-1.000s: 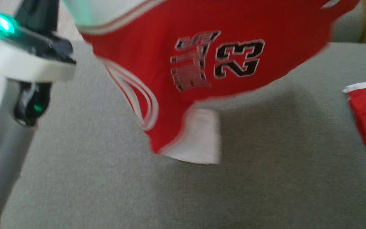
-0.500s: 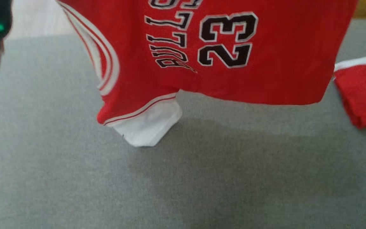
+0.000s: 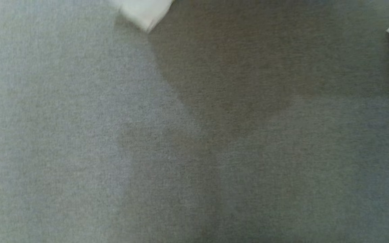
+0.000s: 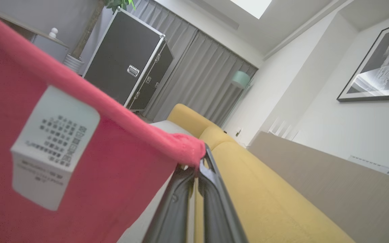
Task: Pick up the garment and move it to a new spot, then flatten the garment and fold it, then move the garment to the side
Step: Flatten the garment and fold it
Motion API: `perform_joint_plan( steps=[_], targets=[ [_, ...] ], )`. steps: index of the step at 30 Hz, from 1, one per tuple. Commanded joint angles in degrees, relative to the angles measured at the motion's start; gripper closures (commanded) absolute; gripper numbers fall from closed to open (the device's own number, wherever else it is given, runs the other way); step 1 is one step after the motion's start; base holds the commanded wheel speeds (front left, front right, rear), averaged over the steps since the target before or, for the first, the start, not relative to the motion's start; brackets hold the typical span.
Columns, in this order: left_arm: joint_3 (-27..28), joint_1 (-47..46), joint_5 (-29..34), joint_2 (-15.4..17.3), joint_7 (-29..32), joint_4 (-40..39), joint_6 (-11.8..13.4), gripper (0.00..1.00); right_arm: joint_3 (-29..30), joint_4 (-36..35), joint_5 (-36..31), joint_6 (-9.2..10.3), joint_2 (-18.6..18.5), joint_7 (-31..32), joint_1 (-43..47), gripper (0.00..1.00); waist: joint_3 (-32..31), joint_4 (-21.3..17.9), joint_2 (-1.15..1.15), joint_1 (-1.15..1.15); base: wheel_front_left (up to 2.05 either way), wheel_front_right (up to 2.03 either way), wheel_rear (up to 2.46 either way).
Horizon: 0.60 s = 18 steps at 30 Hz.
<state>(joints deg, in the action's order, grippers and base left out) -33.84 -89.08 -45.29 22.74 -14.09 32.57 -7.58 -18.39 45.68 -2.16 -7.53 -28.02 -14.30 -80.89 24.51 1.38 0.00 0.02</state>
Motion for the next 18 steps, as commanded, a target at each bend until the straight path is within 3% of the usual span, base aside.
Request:
perform_joint_plan(
  steps=[1, 8, 18],
  targets=[
    [-0.3, -1.5, -1.6, 2.5, -0.5, -2.5, 0.1, 1.00, 1.4, -0.7, -1.6, 0.04, 0.6, -0.4, 0.2, 1.00, 1.6, 1.0, 0.00, -0.02, 0.00, 0.00, 0.00],
    [-5.1, 10.0, -6.1, 5.5, -0.9, -9.4, 0.1, 1.00, 5.1, -0.8, -3.4, 0.04, 0.8, -0.7, 8.8, 1.00, 1.5, 2.4, 0.00, -0.02, 0.00, 0.00, 0.00],
    [-2.5, 46.9, -4.7, 9.3, -0.9, -24.1, 0.1, 1.00, 9.6, -5.7, 0.3, 0.04, 0.5, -0.7, 34.5, 1.00, -6.7, 2.4, 0.00, -0.02, 0.00, 0.00, 0.00]
  ],
)
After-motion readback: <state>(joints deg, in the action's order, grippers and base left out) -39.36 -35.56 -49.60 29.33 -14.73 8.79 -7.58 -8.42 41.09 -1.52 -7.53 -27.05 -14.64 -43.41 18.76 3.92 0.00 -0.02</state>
